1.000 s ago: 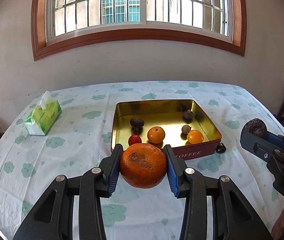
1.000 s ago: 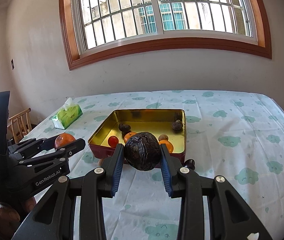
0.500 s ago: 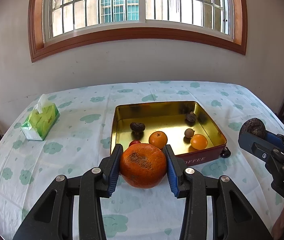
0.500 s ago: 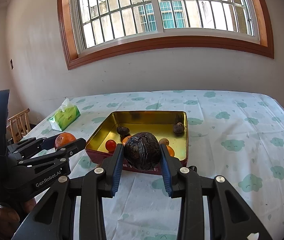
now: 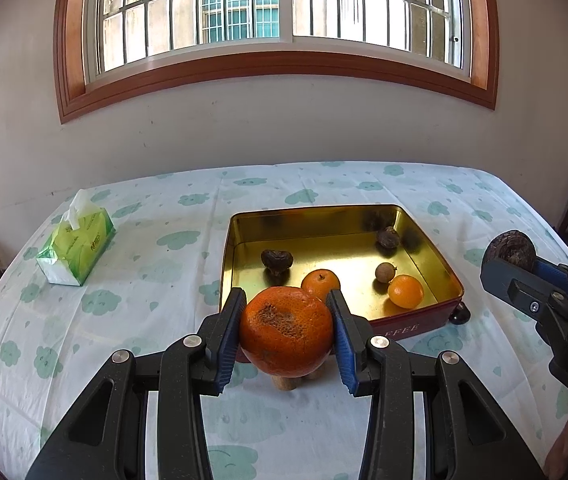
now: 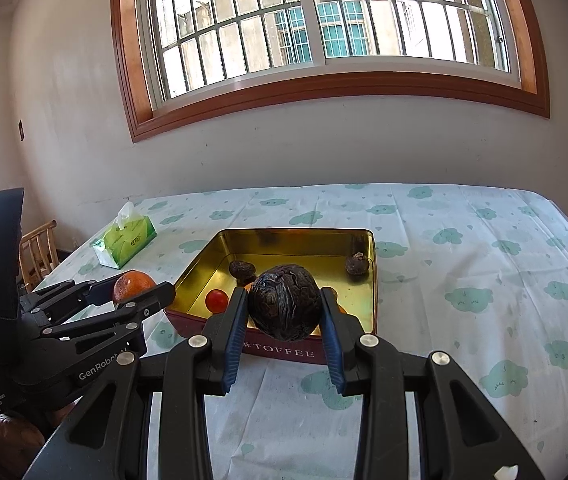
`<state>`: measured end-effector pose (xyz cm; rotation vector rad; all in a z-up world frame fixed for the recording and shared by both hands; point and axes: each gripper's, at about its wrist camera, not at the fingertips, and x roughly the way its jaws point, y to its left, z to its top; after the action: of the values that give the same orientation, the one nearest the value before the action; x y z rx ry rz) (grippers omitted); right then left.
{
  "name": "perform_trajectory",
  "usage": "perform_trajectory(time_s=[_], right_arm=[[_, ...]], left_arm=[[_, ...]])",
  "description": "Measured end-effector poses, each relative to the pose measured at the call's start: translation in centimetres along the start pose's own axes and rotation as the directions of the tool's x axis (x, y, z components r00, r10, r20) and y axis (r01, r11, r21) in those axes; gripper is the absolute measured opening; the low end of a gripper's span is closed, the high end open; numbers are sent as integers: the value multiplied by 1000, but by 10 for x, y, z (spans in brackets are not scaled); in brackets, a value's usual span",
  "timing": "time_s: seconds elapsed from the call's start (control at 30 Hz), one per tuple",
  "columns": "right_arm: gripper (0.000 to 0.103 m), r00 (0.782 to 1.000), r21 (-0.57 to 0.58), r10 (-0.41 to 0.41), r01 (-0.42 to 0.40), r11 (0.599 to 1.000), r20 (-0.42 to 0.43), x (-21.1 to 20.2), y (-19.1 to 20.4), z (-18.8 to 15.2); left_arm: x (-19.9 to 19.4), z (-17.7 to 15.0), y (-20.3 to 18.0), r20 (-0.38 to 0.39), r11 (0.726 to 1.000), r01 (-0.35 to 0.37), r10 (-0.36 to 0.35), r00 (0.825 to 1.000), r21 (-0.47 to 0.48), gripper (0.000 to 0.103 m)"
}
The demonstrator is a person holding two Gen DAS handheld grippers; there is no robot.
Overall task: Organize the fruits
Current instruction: 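Move the dark fruit over the tin with the right tool while the left tool follows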
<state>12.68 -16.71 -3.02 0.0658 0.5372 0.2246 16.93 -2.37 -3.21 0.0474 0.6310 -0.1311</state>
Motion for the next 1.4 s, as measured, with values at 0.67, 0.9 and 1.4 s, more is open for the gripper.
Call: perform_trajectory(time_s=[0.67, 0.9, 1.4], right_arm=[[33, 1000, 15, -7, 7, 1000, -7, 14, -6, 3], [33, 1000, 13, -7, 7, 1000, -11, 20, -6, 5], [33, 1000, 27, -18, 18, 999, -15, 37, -12, 7]], left_arm=[[15, 15, 2, 5, 1000, -5, 5, 1000, 4, 42], [20, 19, 5, 8, 1000, -10, 10, 1000, 7, 42], [39, 22, 6, 8, 1000, -14, 14, 1000, 5, 42]])
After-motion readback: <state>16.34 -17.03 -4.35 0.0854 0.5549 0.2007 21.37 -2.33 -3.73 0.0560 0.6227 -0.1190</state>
